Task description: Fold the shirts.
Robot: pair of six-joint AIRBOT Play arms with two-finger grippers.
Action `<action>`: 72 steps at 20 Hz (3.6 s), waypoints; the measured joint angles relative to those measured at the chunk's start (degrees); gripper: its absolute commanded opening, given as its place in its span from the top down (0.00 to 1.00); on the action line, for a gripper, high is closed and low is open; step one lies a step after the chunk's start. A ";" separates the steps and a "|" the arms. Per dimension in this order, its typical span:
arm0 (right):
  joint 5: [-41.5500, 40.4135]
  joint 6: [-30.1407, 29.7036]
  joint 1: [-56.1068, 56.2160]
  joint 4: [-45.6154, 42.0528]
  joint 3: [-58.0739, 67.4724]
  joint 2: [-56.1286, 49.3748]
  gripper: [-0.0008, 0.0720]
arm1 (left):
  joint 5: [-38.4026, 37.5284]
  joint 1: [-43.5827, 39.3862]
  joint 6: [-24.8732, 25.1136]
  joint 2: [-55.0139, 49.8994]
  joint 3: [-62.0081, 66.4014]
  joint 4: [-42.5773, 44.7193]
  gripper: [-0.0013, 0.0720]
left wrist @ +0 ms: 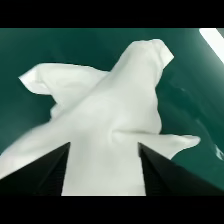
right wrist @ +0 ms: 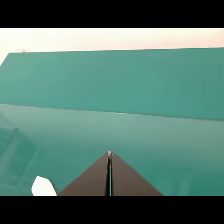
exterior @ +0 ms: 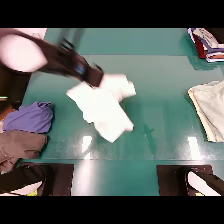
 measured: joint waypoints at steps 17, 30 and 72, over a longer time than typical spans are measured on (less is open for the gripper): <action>2.38 0.00 0.00 -0.33 0.09 0.00 0.97 | 5.42 24.96 10.82 0.31 -33.73 -18.36 0.25; 9.22 -0.02 0.00 -0.44 -5.25 1.01 0.97 | 18.64 25.70 15.89 -2.43 -38.97 -26.27 0.95; -4.94 1.01 10.16 -5.49 -22.51 2.27 0.97 | 9.84 25.73 15.93 16.13 0.13 -1.57 0.95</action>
